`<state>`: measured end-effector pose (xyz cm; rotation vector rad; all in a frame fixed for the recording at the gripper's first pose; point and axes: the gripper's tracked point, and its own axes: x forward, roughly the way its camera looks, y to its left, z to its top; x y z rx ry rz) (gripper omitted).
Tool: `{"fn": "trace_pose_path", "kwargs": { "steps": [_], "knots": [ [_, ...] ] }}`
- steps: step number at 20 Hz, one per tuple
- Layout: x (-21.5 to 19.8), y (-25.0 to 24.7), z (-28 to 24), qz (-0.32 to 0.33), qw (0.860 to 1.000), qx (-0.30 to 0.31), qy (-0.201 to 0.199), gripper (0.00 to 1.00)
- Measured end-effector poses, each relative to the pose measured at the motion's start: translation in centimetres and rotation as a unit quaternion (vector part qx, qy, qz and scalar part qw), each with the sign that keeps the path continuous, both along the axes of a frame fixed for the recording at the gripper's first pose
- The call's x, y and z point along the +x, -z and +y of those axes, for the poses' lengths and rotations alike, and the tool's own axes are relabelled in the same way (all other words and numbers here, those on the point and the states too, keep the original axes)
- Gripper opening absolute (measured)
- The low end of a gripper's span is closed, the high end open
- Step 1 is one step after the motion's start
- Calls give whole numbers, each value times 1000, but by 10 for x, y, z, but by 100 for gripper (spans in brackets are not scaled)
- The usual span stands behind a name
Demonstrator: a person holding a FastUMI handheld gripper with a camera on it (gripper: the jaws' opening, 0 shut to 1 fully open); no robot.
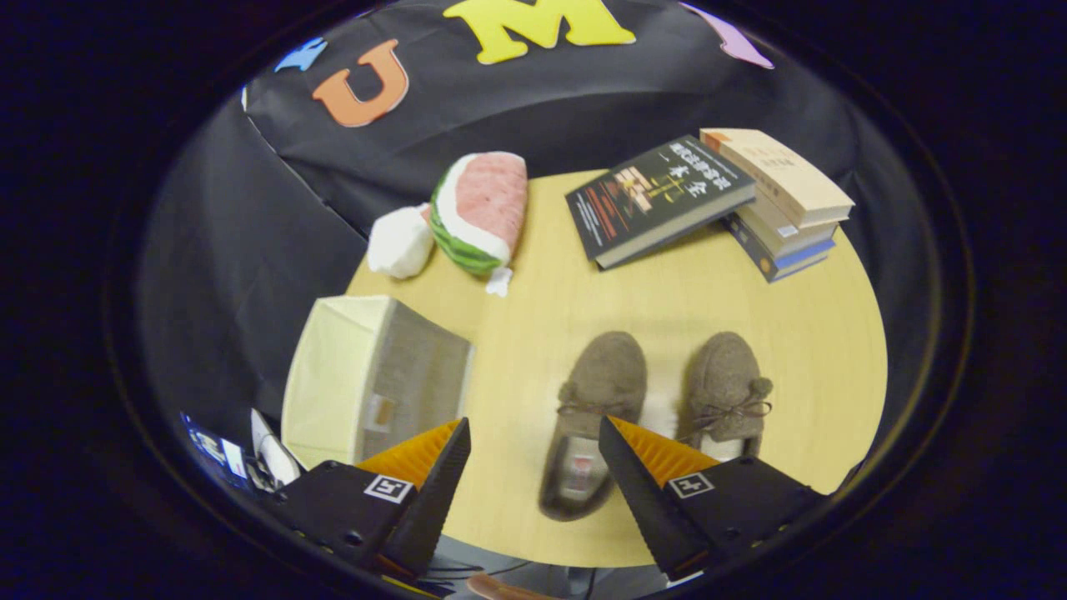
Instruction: Open the storage box then place both shoes into the box .Put the left shoe in first, then the right shoe, with the right side of both shoes facing outward in a uniform manner.
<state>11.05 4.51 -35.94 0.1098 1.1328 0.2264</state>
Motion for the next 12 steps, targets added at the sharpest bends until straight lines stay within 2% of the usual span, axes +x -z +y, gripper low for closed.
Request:
{"fn": "trace_pose_path", "kwargs": {
  "steps": [3, 6, 8, 10, 11, 12],
  "knots": [
    [-9, 42, -27, 42, 998, -51, -3, 95],
    [-2, 64, -45, 45, 994, -96, -6, 94],
    [2, 72, -61, 43, 990, -136, 10, 84],
    [-1, 80, -58, 56, 990, -130, 22, 77],
    [-3, 84, -55, 67, 990, -126, 22, 68],
    [-6, 89, -57, 75, 989, -129, 25, 63]
  ]
}}
